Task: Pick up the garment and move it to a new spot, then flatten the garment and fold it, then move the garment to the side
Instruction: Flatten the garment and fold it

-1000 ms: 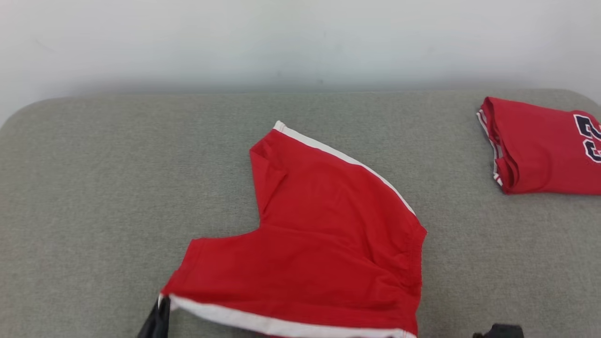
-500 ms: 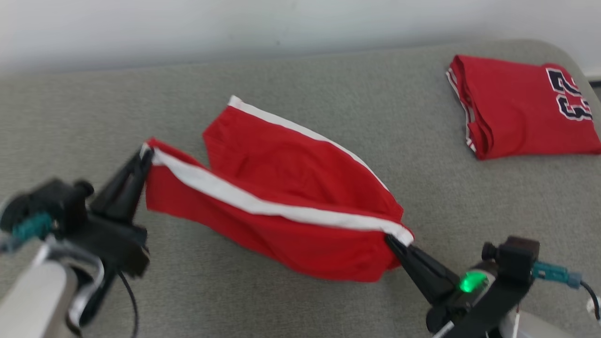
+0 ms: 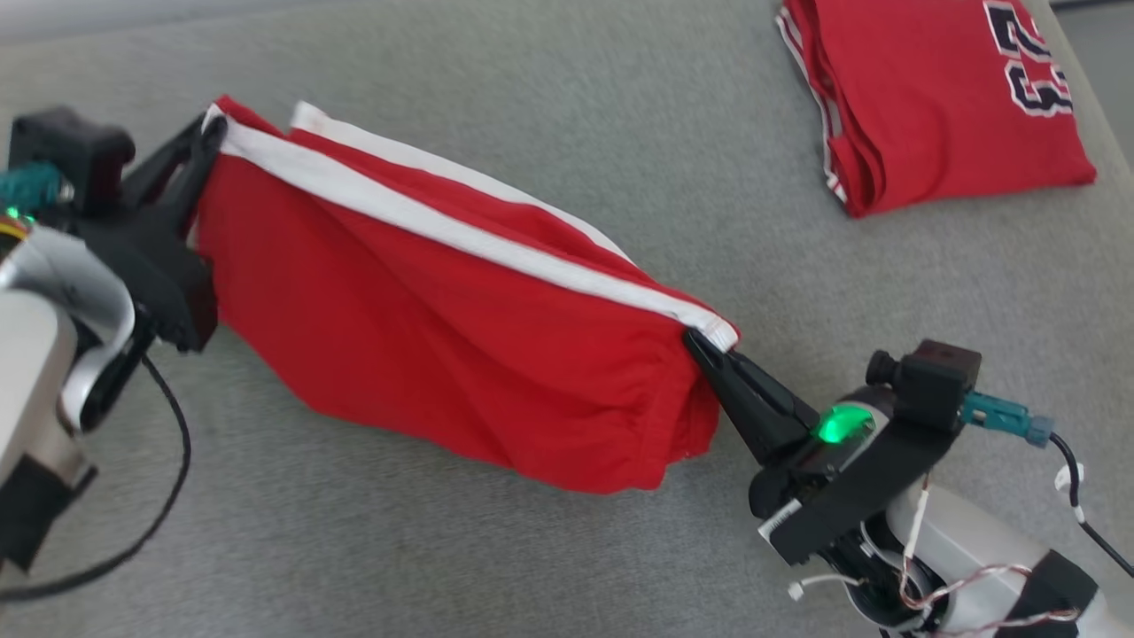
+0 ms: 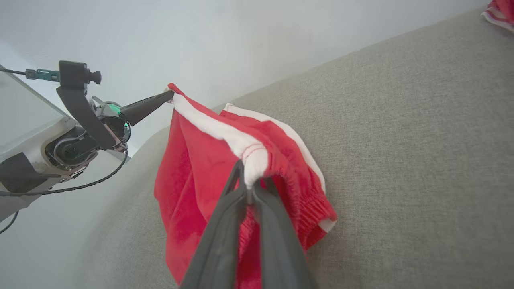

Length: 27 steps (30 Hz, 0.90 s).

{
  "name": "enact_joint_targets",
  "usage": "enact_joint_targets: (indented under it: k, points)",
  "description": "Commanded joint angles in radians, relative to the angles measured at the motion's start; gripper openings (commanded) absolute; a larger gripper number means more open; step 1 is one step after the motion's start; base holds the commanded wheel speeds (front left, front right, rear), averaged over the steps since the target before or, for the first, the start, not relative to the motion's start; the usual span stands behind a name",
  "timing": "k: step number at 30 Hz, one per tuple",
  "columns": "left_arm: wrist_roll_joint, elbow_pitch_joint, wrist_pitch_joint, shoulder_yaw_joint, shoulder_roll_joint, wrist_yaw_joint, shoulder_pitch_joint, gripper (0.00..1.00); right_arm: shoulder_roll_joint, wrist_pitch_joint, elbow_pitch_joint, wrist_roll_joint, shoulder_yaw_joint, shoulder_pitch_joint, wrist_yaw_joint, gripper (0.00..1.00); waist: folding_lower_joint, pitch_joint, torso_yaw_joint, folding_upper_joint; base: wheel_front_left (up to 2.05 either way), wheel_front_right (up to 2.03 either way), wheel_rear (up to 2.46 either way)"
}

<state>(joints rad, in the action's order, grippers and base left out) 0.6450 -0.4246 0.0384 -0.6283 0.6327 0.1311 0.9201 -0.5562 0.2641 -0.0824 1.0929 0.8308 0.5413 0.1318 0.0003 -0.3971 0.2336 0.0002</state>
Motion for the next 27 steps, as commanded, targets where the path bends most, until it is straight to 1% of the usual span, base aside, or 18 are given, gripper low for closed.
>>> enact_joint_targets:
  k: [1,8,16,17,18,19,20,27]
  points:
    - [0.007,-0.041,0.009,-0.032,0.002,-0.002,0.047,0.0,0.017,0.001,-0.011,-0.014,0.0,0.024,-0.003,0.0,-0.0003,-0.065,0.058,-0.0002,0.0,0.0,0.0]
    - [0.041,-0.176,-0.018,-0.133,-0.016,-0.002,0.165,0.0,0.05,0.001,-0.058,-0.066,-0.017,0.063,-0.003,0.0,-0.0003,-0.084,0.079,-0.0002,0.0,0.0,0.0]
    - [0.073,-0.274,-0.07,-0.215,-0.023,-0.002,0.225,0.0,0.081,0.001,-0.111,-0.105,-0.02,0.082,-0.003,0.0,-0.0003,-0.082,0.082,-0.0002,0.0,0.0,0.0]
    - [0.072,-0.289,-0.085,-0.223,-0.026,-0.002,0.232,0.01,0.084,0.001,-0.117,-0.109,-0.021,0.085,-0.003,0.21,-0.0003,-0.08,0.081,-0.0002,0.0,0.0,0.0]
    - [0.075,-0.301,-0.095,-0.231,-0.033,-0.002,0.235,0.45,0.088,0.001,-0.119,-0.111,-0.021,0.086,-0.003,0.47,-0.0003,-0.077,0.079,-0.0002,0.0,0.0,0.0]
    - [0.078,-0.314,-0.103,-0.244,-0.04,-0.002,0.232,1.0,0.092,0.001,-0.12,-0.11,-0.024,0.086,-0.003,0.99,-0.0003,-0.073,0.077,-0.0002,0.0,0.0,0.0]
    - [0.076,-0.324,-0.119,-0.256,-0.045,-0.002,0.233,1.0,0.093,0.001,-0.124,-0.111,-0.025,0.083,-0.003,1.0,-0.0003,-0.067,0.074,-0.0002,0.0,0.0,0.0]
    - [0.119,-0.372,-0.203,-0.303,-0.078,-0.002,0.222,1.0,0.07,0.001,-0.128,-0.139,-0.065,0.041,-0.003,1.0,-0.0003,0.0,0.058,-0.0002,0.0,0.0,0.0]
